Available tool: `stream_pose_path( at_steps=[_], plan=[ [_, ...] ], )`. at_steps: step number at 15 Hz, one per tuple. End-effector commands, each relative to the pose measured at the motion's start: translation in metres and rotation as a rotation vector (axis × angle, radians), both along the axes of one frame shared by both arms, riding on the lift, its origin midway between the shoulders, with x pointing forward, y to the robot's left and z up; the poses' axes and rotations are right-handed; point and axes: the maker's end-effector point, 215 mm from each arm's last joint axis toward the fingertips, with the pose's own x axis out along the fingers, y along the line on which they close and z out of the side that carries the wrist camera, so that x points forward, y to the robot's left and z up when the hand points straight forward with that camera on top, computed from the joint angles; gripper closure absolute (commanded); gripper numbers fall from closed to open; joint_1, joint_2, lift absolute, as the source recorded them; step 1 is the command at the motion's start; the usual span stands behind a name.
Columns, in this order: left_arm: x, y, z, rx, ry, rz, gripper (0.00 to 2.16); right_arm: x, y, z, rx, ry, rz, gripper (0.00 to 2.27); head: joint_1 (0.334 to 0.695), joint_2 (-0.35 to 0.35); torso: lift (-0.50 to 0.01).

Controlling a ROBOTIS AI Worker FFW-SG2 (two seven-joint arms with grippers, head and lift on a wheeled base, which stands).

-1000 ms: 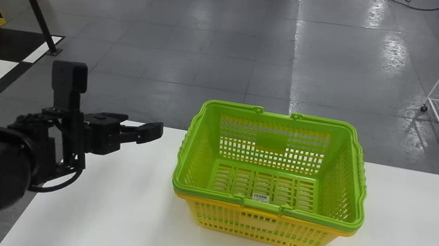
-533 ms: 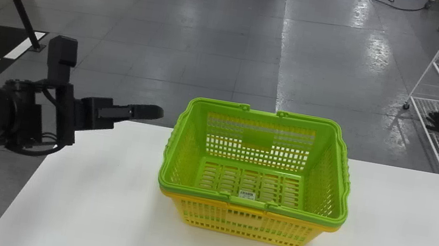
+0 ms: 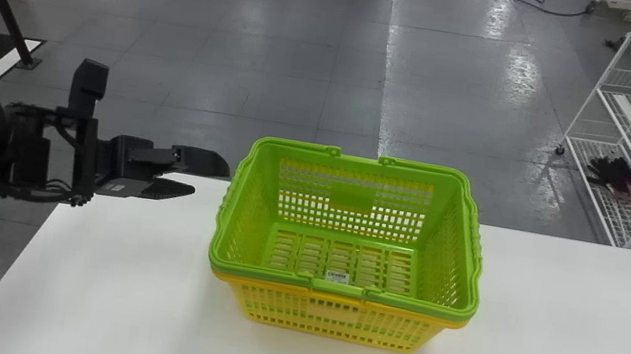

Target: Grasp handle with right gripper to insert into left gripper then lift and swing left to center

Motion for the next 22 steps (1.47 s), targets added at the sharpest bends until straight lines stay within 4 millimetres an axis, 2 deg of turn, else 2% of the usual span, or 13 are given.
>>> stream_pose_path(
  at_steps=[1, 6, 13, 16, 22],
  plan=[
    [0.009, -0.007, 0.000, -0.025, 0.022, -0.003, 0.04, -0.001, -0.001, 0.001, 0.000, -0.004, -0.005, 0.11, 0.695, 0.061, -0.093],
    [0.012, -0.023, -0.011, -0.032, 0.060, -0.030, 0.04, -0.003, -0.008, 0.005, -0.004, -0.014, -0.016, 0.11, 0.695, 0.034, -0.093],
    [0.005, -0.040, -0.003, -0.080, 0.067, -0.064, 0.04, -0.003, -0.012, 0.002, -0.010, -0.010, -0.023, 0.11, 0.695, 0.003, -0.093],
    [-0.002, -0.052, 0.006, -0.121, 0.072, -0.091, 0.04, -0.002, -0.015, -0.003, -0.012, -0.002, -0.029, 0.11, 0.695, -0.010, -0.093],
    [-0.013, -0.065, 0.032, -0.116, 0.056, -0.151, 0.04, -0.001, -0.015, -0.001, -0.009, -0.008, -0.031, 0.11, 0.695, -0.038, -0.093]
  ],
)
